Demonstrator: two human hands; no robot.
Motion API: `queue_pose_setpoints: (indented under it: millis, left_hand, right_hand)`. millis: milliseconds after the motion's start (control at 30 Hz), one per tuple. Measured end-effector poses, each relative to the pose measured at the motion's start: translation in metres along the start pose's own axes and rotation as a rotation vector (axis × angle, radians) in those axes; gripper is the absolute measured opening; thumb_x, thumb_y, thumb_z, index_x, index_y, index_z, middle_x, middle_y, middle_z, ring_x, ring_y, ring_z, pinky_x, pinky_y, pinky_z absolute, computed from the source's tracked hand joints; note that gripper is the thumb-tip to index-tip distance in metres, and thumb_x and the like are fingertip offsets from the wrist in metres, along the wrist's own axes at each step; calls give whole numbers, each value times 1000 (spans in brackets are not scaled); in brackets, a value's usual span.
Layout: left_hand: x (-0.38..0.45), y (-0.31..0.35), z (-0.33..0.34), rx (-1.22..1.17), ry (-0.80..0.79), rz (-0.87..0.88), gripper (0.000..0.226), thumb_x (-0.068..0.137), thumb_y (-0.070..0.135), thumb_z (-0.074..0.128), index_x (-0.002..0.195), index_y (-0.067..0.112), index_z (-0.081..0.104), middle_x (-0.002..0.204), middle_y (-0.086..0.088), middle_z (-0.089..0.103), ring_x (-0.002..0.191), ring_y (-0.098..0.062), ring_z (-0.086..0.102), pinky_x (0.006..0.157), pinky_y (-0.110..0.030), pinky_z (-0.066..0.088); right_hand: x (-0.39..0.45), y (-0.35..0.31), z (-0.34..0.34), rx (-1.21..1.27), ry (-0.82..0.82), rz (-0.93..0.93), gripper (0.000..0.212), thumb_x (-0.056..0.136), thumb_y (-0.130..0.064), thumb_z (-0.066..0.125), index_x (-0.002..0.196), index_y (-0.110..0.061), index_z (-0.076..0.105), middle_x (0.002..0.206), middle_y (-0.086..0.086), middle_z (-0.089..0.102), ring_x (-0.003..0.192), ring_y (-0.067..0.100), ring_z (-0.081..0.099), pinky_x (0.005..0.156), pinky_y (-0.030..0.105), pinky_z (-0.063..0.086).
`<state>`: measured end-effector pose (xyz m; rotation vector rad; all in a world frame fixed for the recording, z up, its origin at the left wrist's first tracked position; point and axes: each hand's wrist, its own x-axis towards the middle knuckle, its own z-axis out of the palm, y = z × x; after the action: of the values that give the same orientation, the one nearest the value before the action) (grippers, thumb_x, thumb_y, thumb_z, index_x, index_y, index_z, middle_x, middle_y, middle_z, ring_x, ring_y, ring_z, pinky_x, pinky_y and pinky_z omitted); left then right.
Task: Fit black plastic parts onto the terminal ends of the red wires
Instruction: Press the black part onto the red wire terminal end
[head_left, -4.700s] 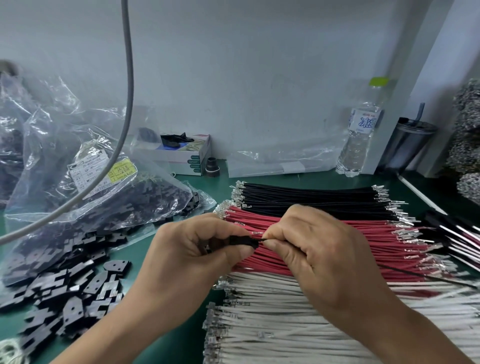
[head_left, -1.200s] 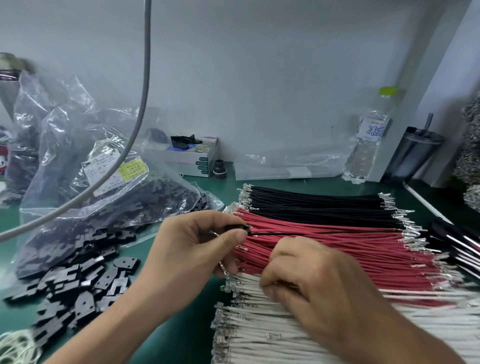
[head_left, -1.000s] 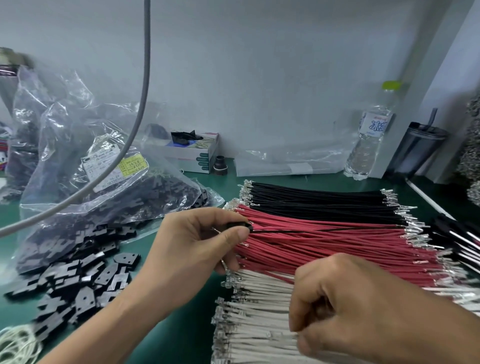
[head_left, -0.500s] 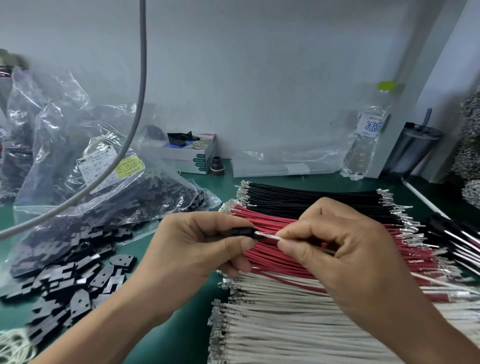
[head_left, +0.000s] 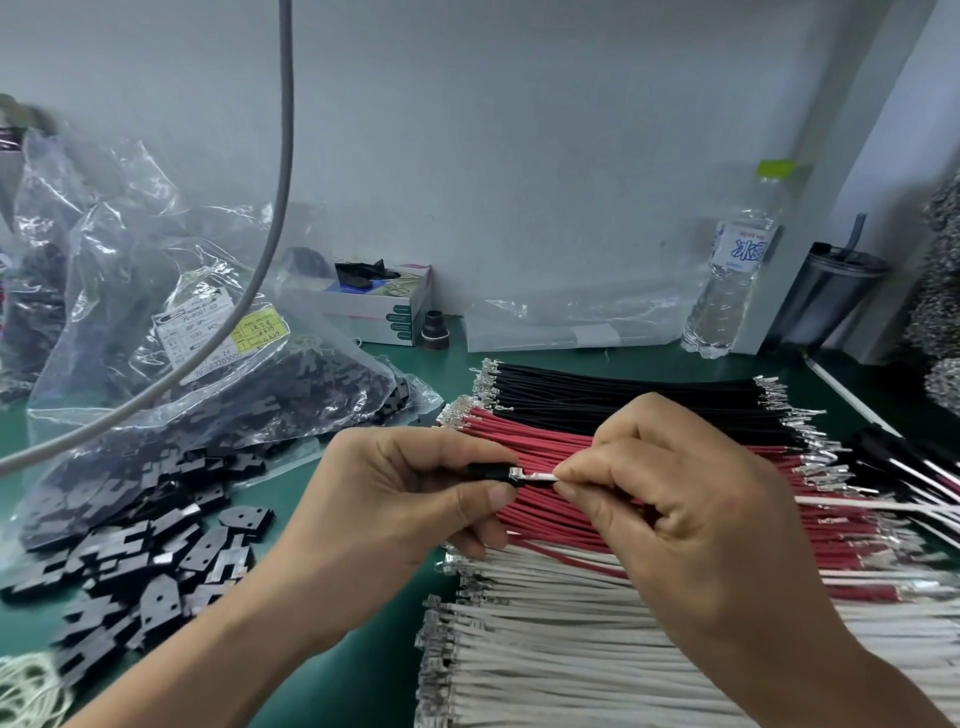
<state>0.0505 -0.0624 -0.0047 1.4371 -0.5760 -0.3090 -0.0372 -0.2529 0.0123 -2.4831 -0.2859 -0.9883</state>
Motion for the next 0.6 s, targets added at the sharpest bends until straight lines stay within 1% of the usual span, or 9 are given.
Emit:
queue_pose_setpoints:
  millis: [67,167,233,300,367,433,533,600]
  left_hand:
    - [-1,-1,0,10,-25,10,23,71,10,81,94,12,83,70,-21,74,59,-24,72,58,-25,58]
    - [-1,0,0,44,-53,30,21,74,9,84,94,14,83,69,-16,75,59,-22,72,57,-25,58]
    - [-1,-1,-1,131,-77,59,17,78,10,86,94,17,83,72,-12,75,60,-23,73,56,-30,59]
    - [-1,-1,-2,223,-72,74,16,78,17,82,92,23,83,74,-9,76,62,-23,74,54,-32,59]
    - [0,1,-4,257,-64,76,15,79,21,84,93,27,83,72,-9,76,60,-22,74,51,-29,56]
    - [1,3,-8,224,-58,68,16,79,21,86,94,26,83,69,-11,75,58,-21,72,49,-24,53]
    - [1,5,-12,198,-76,57,18,78,19,85,96,20,83,68,-14,74,58,-21,71,50,-22,52]
    - [1,6,-13,223,-92,51,16,79,14,83,94,18,83,68,-14,74,58,-22,71,52,-23,53]
  right_hand:
    - [-1,1,3,62,-6,28,5,87,-24,74,84,-21,76,81,-14,56,72,6,58,62,12,41]
    - [-2,4,4,221,-31,109,6,84,-21,79,82,-25,76,81,-12,58,78,8,62,65,10,42]
    - [-2,2,7,174,-61,64,1,84,-24,75,83,-24,75,82,-13,57,77,8,61,65,11,42]
    - [-3,2,8,145,-96,29,4,85,-26,72,86,-23,75,84,-16,56,77,6,60,65,10,42]
    - [-2,5,2,156,-115,44,4,86,-28,71,87,-25,74,85,-16,57,79,6,61,66,13,43]
    - [0,8,-2,102,-109,44,5,87,-31,69,85,-27,73,83,-15,58,78,8,61,65,17,44]
    - [0,5,1,54,-68,-2,10,88,-28,68,81,-22,72,81,-14,58,73,9,59,62,22,46]
    - [-2,1,7,24,-54,-46,10,88,-25,69,81,-18,72,81,-12,58,70,8,58,60,27,48]
